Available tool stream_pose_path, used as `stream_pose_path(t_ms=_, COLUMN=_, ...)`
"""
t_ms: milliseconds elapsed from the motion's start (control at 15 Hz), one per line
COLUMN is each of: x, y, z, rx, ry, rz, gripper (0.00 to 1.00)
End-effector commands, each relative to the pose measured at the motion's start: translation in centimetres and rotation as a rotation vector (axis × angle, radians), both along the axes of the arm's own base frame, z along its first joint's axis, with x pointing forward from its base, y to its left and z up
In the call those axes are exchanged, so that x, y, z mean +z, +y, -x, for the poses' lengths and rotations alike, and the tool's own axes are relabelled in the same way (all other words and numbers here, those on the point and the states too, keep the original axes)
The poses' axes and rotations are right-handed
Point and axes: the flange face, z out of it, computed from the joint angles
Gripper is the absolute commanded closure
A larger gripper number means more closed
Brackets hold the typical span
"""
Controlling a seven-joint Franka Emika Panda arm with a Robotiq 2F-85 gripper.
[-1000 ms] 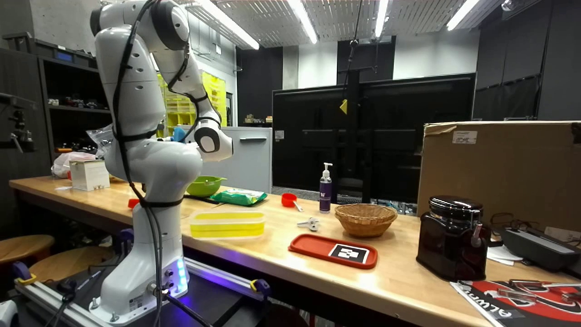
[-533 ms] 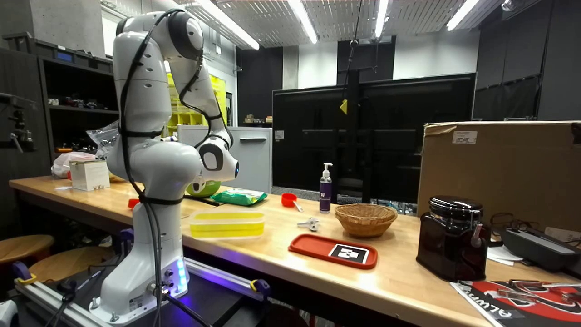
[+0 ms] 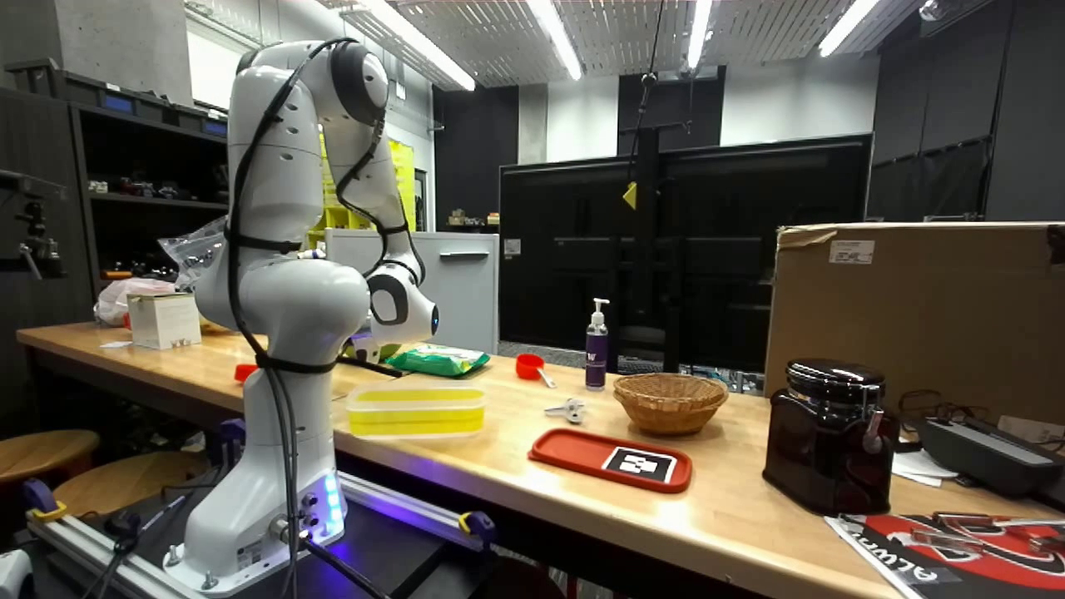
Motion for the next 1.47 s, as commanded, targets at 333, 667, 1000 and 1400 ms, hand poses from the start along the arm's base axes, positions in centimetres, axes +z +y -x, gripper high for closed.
stream_pose_path(t_ms=333, x=2.3, y=4.4, z=-2.1, rx=0.067, ry=0.239, rz=0.404, gripper=0.97)
stream_pose_path(t_ms=667, x=3.7, y=6.7, z=-2.7, rx=0.121, ry=0.307, rz=0.609, gripper=0.97)
stream_pose_path(t_ms=1000, x=2.4, y=9.0, z=-4.0, rx=0.125, ry=0.187, rz=0.775, gripper=0.97)
stream_pose_path(t_ms=1400, x=0.9, y=11.1, z=-4.3, rx=0.111, ry=0.057, rz=0.932, gripper=0.97)
